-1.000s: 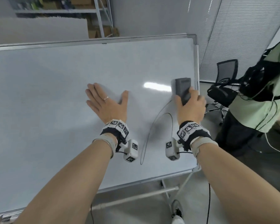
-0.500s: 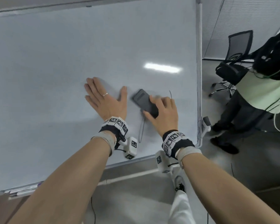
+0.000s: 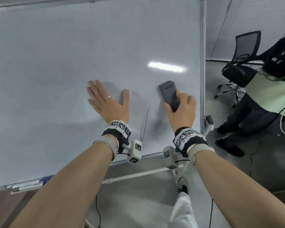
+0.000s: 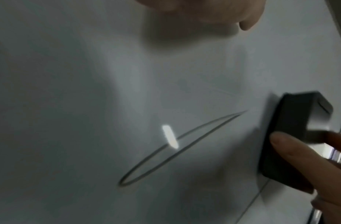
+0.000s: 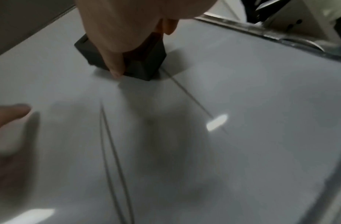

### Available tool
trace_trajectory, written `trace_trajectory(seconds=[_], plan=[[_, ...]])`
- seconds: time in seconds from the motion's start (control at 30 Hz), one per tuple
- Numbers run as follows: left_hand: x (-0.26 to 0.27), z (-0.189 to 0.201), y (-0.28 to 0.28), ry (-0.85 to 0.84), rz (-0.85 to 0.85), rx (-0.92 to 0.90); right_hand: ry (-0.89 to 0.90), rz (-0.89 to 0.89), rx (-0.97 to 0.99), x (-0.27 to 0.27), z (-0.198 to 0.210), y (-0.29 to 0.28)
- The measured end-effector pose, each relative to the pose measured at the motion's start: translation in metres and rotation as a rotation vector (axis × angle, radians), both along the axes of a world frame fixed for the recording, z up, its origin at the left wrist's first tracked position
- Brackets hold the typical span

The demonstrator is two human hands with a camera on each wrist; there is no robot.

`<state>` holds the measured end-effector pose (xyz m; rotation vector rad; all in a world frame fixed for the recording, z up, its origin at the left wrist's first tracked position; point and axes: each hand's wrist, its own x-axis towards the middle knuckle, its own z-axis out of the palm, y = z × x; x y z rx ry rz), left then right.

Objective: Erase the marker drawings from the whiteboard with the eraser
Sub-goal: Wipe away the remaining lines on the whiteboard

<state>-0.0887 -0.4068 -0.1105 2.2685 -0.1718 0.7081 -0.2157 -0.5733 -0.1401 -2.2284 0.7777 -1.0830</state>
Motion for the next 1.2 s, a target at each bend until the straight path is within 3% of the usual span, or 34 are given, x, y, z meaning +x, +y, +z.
trace_trajectory(seconds=[0.2,0.3,0.43,0.53,0.6,0.7,0.83,0.97,1.1,1.2], plan=[[-0.013,-0.041,0.034,0.070,0.066,0.054,0.206,0.338,-0.220,-0.006,-0.043,0.062],[-0.017,-0.052,0.048,0.120,0.091,0.066,0.256,0.389,-0.243,-0.010,-0.053,0.069],[-0.021,-0.045,0.049,0.148,0.089,0.054,0.247,0.257,-0.237,-0.011,-0.029,0.049],[-0.021,-0.035,0.042,0.177,0.110,-0.004,0.065,-0.052,0.076,-0.012,-0.006,0.015],[-0.021,-0.034,0.039,0.184,0.113,-0.013,-0.009,-0.156,0.200,-0.018,0.003,-0.004],[-0.020,-0.040,0.036,0.197,0.104,-0.021,0.027,-0.072,0.178,-0.029,-0.001,-0.006],[-0.018,-0.047,0.034,0.190,0.129,-0.032,0.171,0.082,0.116,-0.045,-0.045,0.018],[-0.021,-0.057,0.038,0.178,0.123,0.003,0.260,0.119,0.150,-0.062,-0.080,0.036],[-0.025,-0.067,0.039,0.179,0.095,0.031,0.315,0.131,0.105,-0.069,-0.083,0.032],[-0.023,-0.063,0.036,0.177,0.083,0.016,0.201,0.032,0.174,-0.059,-0.068,0.023]])
